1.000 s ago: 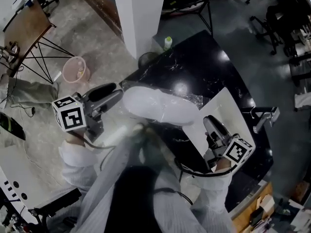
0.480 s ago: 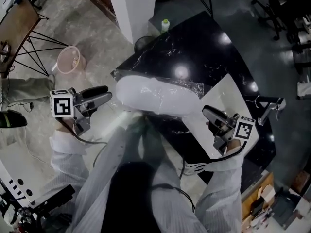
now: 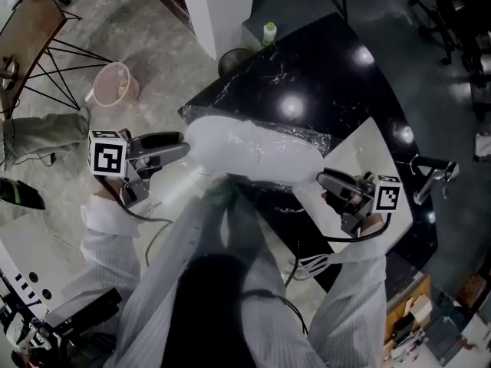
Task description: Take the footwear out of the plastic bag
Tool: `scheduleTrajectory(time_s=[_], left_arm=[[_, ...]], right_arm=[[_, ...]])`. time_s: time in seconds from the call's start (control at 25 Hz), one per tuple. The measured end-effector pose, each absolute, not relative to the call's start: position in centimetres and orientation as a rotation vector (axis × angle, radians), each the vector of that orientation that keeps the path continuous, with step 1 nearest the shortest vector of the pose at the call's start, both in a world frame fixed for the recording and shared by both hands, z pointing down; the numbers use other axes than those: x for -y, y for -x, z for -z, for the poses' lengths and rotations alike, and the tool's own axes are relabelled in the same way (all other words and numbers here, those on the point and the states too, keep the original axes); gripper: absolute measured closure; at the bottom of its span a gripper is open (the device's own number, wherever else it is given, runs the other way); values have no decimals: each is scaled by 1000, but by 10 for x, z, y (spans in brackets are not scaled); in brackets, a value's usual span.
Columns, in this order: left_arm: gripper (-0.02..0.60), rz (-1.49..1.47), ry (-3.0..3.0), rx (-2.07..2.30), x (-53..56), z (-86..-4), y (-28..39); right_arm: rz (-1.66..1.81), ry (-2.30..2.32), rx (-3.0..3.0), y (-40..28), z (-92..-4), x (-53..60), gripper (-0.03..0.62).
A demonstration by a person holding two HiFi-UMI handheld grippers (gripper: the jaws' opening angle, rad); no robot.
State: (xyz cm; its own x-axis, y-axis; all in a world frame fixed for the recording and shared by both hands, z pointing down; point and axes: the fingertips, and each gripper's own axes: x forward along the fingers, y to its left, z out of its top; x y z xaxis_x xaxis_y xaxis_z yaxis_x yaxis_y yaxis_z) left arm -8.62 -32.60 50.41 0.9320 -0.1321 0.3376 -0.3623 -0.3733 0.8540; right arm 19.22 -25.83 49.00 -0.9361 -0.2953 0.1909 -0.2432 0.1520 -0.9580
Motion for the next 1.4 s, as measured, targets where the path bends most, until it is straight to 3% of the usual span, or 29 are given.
scheduleTrajectory(time_s=[0.28, 0.76, 1.04, 1.4], left_arm=[[440, -250, -1987, 306, 322, -499, 74], [460, -176, -2015, 217, 304, -481, 64], [465, -89, -2118, 248, 309, -443, 69], [535, -86, -2192, 329, 322, -420, 78]], right_arm=[[1941, 369, -2317, -176, -483, 259, 462], [1816, 211, -2230, -168, -452, 260, 459], [1714, 281, -2329, -172, -418, 255, 491], [1691, 459, -2348, -197, -406, 253, 528]])
